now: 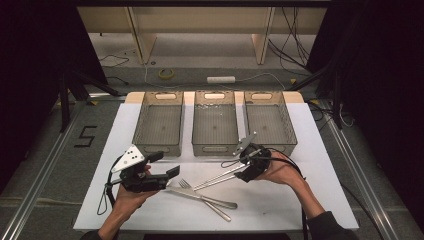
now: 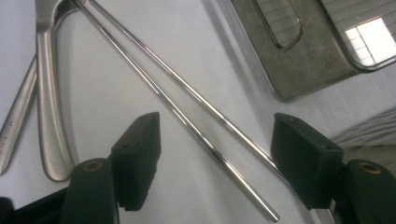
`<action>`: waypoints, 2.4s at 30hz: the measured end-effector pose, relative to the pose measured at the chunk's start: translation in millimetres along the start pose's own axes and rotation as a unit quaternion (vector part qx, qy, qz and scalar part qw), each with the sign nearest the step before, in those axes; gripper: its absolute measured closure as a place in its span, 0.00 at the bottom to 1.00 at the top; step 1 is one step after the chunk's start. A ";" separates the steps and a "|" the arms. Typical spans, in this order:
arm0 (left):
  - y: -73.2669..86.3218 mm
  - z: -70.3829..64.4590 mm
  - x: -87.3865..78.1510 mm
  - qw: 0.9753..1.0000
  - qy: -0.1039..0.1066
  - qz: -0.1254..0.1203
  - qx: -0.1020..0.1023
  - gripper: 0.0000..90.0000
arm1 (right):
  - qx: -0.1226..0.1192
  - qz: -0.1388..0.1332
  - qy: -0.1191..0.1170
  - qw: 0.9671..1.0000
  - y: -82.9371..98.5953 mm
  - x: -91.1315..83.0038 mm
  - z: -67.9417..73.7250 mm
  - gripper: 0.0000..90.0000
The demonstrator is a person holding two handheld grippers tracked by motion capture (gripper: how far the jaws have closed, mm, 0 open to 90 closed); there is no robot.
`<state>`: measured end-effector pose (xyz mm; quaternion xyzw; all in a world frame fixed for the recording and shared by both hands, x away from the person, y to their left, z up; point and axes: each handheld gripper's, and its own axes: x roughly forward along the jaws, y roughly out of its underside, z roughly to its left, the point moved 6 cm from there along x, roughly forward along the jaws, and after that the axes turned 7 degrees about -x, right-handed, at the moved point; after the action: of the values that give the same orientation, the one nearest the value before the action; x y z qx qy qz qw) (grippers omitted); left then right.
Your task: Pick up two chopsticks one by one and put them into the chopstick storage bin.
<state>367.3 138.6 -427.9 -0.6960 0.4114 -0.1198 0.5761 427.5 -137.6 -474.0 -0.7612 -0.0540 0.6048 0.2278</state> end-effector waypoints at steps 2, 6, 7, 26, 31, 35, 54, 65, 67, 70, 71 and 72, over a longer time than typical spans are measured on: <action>-0.2 0.0 -0.2 1.000 0.000 0.000 0.001 0.20 | -0.008 0.008 -0.005 1.000 1.5 4.1 -1.3 0.43; -0.1 0.0 0.0 1.000 0.001 0.000 0.000 0.20 | -0.015 0.029 -0.021 0.999 6.3 11.3 -2.7 0.50; -0.1 -0.1 0.0 1.000 0.002 0.000 0.000 0.20 | -0.015 0.029 -0.021 0.999 6.3 11.3 -2.7 0.50; -0.1 -0.6 0.2 1.000 0.003 0.001 0.003 0.20 | -0.055 0.089 -0.051 0.993 10.7 39.9 -5.9 0.63; -0.2 -0.6 0.2 1.000 0.002 0.000 0.003 0.20 | -0.057 0.104 -0.058 0.991 9.4 41.8 -4.0 0.68; 0.1 -1.5 0.8 1.000 0.001 0.000 0.003 0.20 | -0.069 0.110 -0.063 0.990 9.0 41.8 -3.4 0.72; 0.4 -1.7 0.7 1.000 0.000 0.002 0.006 0.20 | -0.098 0.135 -0.070 0.984 5.7 41.7 6.4 0.92; 0.4 -1.7 0.8 1.000 0.000 0.002 0.006 0.20 | -0.103 0.146 -0.075 0.981 4.2 41.6 7.7 0.95; 0.4 -1.7 0.8 1.000 0.000 0.002 0.006 0.20 | -0.106 0.145 -0.074 0.981 4.0 41.3 7.4 0.95; 0.4 -1.5 1.0 1.000 0.000 0.003 0.006 0.20 | -0.106 0.143 -0.076 0.981 3.9 40.4 8.0 0.95; 0.5 -1.5 1.1 1.000 0.000 0.003 0.005 0.20 | -0.106 0.141 -0.077 0.981 4.3 38.9 8.4 0.95; 0.5 -1.4 1.3 1.000 0.000 0.003 0.006 0.20 | -0.106 0.130 -0.068 0.983 3.4 35.4 5.8 0.96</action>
<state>366.9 136.6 -428.3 -0.6913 0.4133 -0.1204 0.5803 430.6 -126.3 -508.0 -0.7384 -0.0343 0.6707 0.0611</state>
